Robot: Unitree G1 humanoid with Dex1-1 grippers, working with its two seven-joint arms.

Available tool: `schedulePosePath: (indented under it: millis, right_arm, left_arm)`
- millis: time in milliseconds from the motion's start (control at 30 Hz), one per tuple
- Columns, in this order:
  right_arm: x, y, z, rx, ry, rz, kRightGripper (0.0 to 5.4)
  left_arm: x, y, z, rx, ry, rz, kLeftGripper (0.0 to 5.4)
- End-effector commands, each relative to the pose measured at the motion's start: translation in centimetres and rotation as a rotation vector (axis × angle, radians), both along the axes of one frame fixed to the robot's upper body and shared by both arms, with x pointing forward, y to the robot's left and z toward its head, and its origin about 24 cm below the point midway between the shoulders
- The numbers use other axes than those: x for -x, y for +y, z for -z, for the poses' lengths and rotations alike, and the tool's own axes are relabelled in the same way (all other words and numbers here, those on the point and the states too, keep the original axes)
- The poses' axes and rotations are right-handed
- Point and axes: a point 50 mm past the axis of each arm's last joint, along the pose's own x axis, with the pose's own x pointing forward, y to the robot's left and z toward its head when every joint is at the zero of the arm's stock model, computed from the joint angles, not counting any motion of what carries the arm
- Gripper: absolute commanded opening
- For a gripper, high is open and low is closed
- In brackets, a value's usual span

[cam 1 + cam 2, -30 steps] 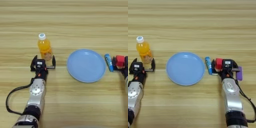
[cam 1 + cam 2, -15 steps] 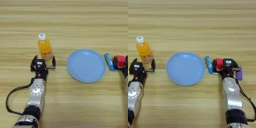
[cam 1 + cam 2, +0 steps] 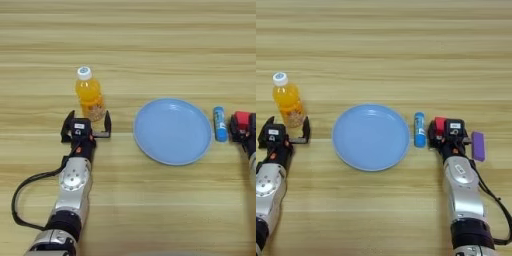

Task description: Move the objects on the table

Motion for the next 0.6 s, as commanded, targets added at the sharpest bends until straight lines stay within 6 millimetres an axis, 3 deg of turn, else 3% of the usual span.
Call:
schedulePosePath:
  millis: [33, 267, 600]
  right_arm:
    - [-0.1, 0.1, 0.0, -0.011, 0.001, -0.005, 2.94]
    - [0.1, 0.3, -1.4, 0.001, -0.056, -0.005, 2.31]
    - [1.0, 2.3, -5.3, 0.038, -0.183, -0.051, 2.28]
  left_arm:
    - [0.2, 0.0, 0.5, -0.001, 0.026, -0.003, 5.40]
    - [0.2, -0.1, 0.5, -0.001, 0.026, -0.002, 5.40]
    - [0.2, 0.0, 0.5, -0.003, 0.027, 0.000, 5.40]
